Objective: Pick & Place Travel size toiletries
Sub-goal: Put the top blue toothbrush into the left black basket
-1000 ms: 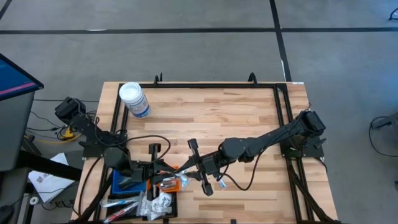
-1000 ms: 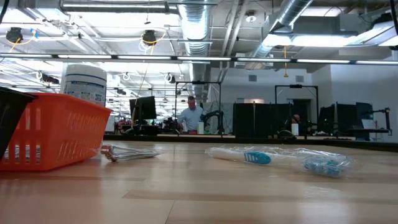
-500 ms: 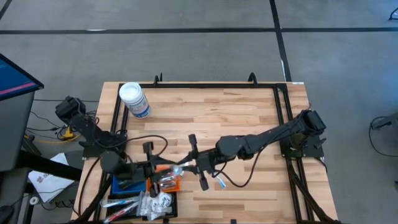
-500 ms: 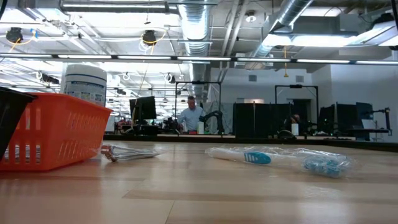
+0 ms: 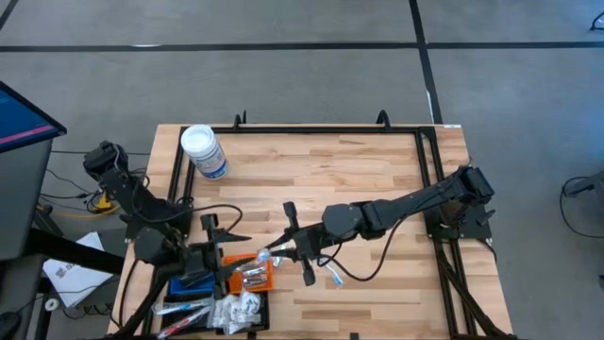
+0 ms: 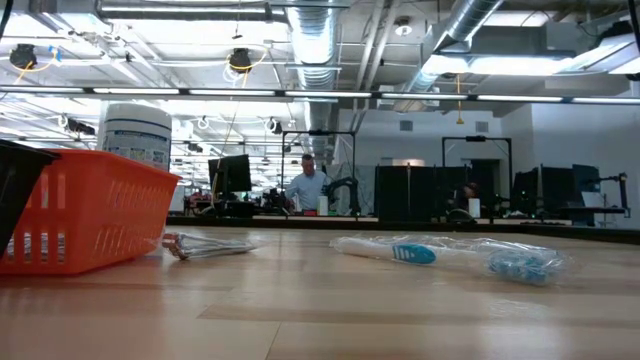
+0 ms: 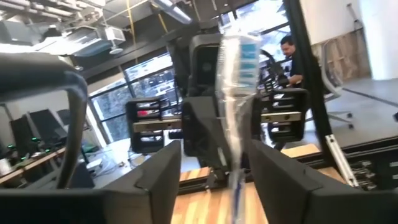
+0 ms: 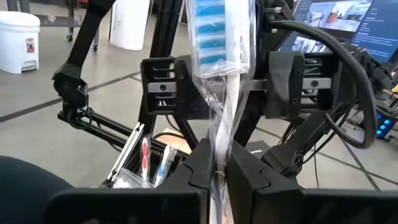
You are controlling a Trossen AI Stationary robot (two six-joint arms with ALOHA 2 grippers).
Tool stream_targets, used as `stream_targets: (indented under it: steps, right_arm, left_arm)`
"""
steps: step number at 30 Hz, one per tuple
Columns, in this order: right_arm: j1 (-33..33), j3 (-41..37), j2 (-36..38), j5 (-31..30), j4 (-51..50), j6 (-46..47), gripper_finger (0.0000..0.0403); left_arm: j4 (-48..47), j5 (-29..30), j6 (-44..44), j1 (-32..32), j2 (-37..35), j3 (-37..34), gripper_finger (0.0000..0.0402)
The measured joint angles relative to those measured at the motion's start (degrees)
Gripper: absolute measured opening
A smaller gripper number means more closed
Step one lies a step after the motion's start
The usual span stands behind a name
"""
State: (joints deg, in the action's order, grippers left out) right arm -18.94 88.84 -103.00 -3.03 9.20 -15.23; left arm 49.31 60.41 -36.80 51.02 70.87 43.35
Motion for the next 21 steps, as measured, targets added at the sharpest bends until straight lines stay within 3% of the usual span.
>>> stream_targets:
  steps: [11, 15, 21]
  right_arm:
    - [1.25, 0.02, 0.00, 0.00, -1.21, 1.91, 0.0017]
    - [2.13, 0.02, 0.00, -0.02, -1.68, 3.15, 0.0018]
    - [2.51, 0.02, -0.02, 0.04, -2.15, 3.29, 0.0018]
  left_arm:
    - [-3.71, -11.68, 10.05, -7.21, 0.04, 0.00, 0.0247]
    - [-6.19, -16.80, 14.85, -10.47, 0.11, -0.02, 0.0250]
    - [-7.68, -18.69, 16.71, -11.62, 0.11, -0.02, 0.0226]
